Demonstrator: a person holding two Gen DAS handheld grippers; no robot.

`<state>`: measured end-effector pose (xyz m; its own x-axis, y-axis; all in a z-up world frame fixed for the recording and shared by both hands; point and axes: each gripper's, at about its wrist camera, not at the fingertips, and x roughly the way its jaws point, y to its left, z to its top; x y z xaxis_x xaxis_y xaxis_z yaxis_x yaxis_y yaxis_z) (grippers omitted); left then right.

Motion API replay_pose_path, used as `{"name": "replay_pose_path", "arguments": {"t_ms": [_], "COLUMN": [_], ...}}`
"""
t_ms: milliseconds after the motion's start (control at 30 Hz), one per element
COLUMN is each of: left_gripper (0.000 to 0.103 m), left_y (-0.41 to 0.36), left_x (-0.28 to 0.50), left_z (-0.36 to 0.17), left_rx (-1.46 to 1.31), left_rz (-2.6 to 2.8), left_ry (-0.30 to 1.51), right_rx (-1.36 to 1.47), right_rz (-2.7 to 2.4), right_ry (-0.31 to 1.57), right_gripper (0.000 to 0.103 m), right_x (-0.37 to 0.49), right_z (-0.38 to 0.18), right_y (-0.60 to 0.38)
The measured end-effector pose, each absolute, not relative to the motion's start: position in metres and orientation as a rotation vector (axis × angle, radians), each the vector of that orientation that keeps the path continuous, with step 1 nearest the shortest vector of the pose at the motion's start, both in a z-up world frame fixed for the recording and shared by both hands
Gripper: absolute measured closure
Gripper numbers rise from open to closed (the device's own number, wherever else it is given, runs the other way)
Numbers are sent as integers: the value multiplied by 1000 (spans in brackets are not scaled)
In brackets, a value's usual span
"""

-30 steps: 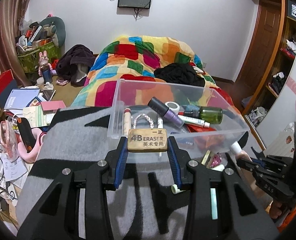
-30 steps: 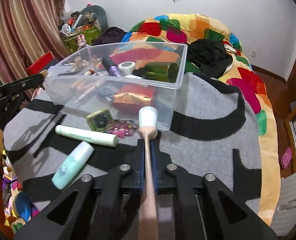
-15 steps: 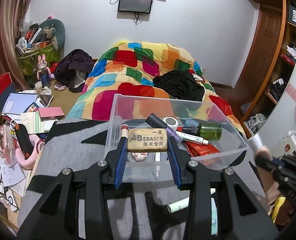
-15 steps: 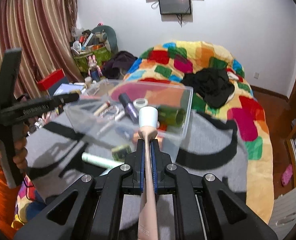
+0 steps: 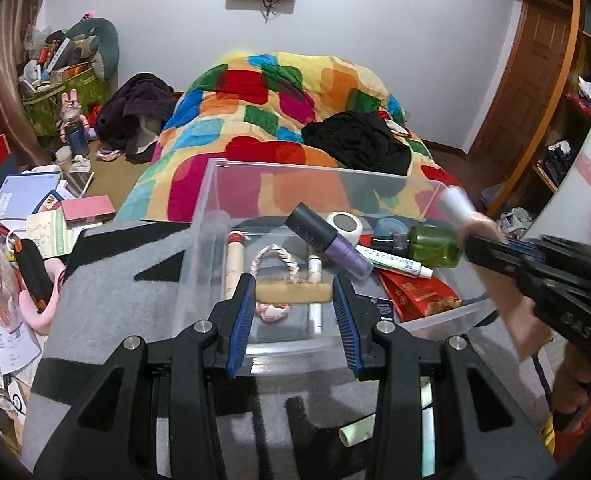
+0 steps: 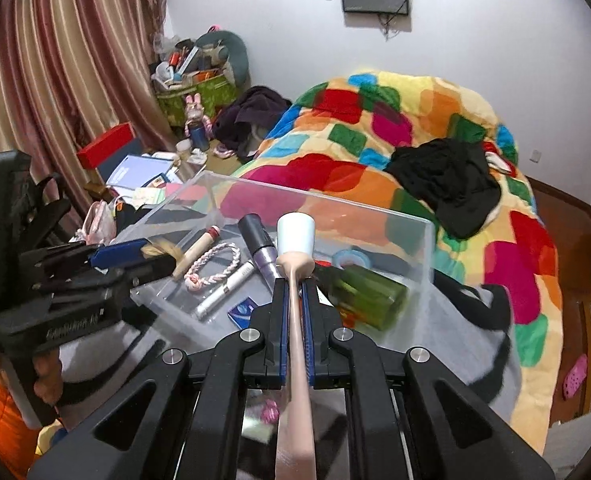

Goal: Organize objects
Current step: 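Carry the beige tube and wooden eraser into the clear box and release both, then grasp the white-green tube with the left gripper while the right grasps the light-blue bottle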

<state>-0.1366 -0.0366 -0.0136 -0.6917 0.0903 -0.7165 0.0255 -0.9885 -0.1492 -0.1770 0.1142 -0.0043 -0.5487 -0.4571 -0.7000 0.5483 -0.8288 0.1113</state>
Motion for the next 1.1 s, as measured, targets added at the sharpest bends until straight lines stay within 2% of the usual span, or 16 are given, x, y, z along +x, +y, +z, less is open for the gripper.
{"name": "replay_pose_path", "arguments": {"t_ms": [333,500,600,733,1033,1100], "left_gripper": [63,57,53,49,49,53], "left_y": [-28,-19,-10,2,22,25], "left_x": [-124,-111,-102,-96,-103,-100], "left_z": [-4,3,1,-11,-58,-57], "left_rx": [-1174,-1137,-1134,-1159,-1355,-1344], "left_rz": [2834,2822,2796,2733,2490,2477], "left_ry": [-181,-138,-75,-11,39,58], "right_rx": [1052,983,938,911,1089,1123], "right_rz": [-2325,-2377,-2401,-2410,-2265,-2241], "right_ry": [196,229,246,237,190,161], "right_gripper": [89,73,70,67,66,66], "right_x": [-174,-154,-139,-120,-84,-80], "right_z": [-10,3,10,12,-38,-47], "right_y": [117,128,132,139,136,138]}}
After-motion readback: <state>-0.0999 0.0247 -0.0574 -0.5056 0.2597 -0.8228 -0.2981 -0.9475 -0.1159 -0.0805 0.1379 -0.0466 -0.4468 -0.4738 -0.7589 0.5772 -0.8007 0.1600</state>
